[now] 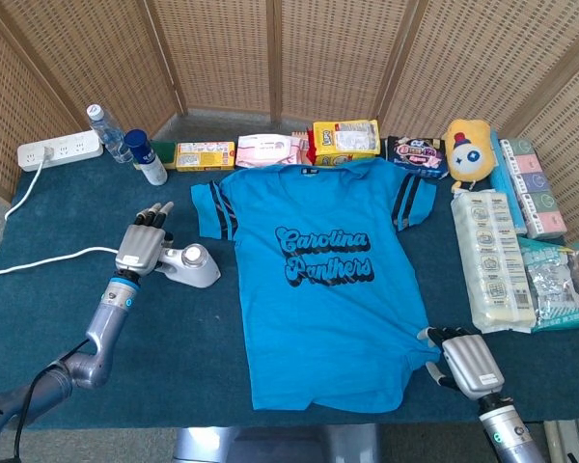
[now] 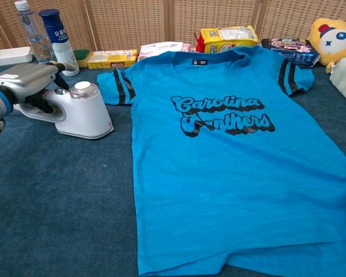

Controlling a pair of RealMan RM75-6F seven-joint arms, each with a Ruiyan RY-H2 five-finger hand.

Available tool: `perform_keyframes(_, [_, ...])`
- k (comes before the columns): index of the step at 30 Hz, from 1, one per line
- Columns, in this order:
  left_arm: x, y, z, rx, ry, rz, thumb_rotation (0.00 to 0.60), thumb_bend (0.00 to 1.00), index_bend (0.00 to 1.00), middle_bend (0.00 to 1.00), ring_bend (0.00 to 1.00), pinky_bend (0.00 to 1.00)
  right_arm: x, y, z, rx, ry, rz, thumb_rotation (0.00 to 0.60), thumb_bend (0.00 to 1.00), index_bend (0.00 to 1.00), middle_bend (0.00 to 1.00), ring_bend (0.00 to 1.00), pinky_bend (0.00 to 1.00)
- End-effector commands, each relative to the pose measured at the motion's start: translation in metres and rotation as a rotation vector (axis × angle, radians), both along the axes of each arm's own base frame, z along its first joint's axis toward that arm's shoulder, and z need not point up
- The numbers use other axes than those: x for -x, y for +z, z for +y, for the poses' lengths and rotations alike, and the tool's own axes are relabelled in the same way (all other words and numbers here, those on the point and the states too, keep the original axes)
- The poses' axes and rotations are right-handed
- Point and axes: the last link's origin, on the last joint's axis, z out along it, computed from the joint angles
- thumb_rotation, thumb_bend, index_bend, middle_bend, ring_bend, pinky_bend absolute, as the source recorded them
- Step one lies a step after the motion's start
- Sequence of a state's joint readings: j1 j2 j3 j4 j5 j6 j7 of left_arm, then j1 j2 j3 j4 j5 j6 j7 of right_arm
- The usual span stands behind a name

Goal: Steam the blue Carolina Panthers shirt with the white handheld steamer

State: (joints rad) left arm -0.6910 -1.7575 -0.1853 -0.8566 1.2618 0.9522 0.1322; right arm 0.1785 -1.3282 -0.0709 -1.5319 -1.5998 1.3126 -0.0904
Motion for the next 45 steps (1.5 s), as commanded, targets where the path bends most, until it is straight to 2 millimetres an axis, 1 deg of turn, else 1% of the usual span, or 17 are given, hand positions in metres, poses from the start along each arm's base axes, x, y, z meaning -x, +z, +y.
perform_keyframes(1, [0.0,0.0,0.0,0.001,0.003,-0.003,0.6,0.15,0.0,0.0,0.0,0.12,0.0,0.0,0.0,-0.001,-0.002,0.0,0.6,0.39,0.33,0.45,0.44,0.43])
perform_keyframes(7, [-0.003,0.005,-0.003,-0.027,-0.029,-0.021,0.6,0.15,0.0,0.0,0.0,0.12,0.002,0.0,0.0,-0.001,-0.008,0.002,0.6,0.39,0.33,0.45,0.44,0.44])
perform_keyframes(21, [-0.008,0.007,-0.005,-0.02,-0.043,-0.008,0.6,0.15,0.0,0.0,0.0,0.12,0.001,0.001,0.001,0.004,-0.003,-0.004,0.6,0.39,0.34,0.46,0.46,0.44])
perform_keyframes(26, [-0.006,0.008,-0.007,-0.013,-0.04,0.005,0.599,0.15,0.0,0.0,0.0,0.12,0.002,0.0,0.001,0.004,-0.004,-0.004,0.6,0.39,0.34,0.46,0.46,0.44])
perform_keyframes(30, [-0.005,0.006,-0.013,-0.008,-0.031,-0.001,0.581,0.15,0.0,0.0,0.0,0.12,0.001,-0.002,0.001,0.002,0.0,-0.008,0.6,0.39,0.35,0.46,0.46,0.44])
perform_keyframes(32, [-0.007,0.004,-0.021,-0.021,-0.098,0.025,0.582,0.15,0.0,0.0,0.0,0.12,0.001,-0.002,0.0,0.003,0.0,-0.009,0.6,0.39,0.35,0.46,0.46,0.44])
perform_keyframes(36, [-0.007,-0.001,-0.03,-0.025,-0.134,-0.002,0.586,0.15,0.0,0.0,0.0,0.12,0.001,-0.003,0.001,0.001,-0.002,-0.007,0.6,0.39,0.35,0.46,0.47,0.44])
perform_keyframes(45, [-0.002,-0.006,-0.038,-0.022,-0.131,-0.018,0.6,0.16,0.0,0.0,0.0,0.12,0.001,-0.003,0.001,0.001,-0.001,-0.007,0.6,0.39,0.36,0.47,0.47,0.44])
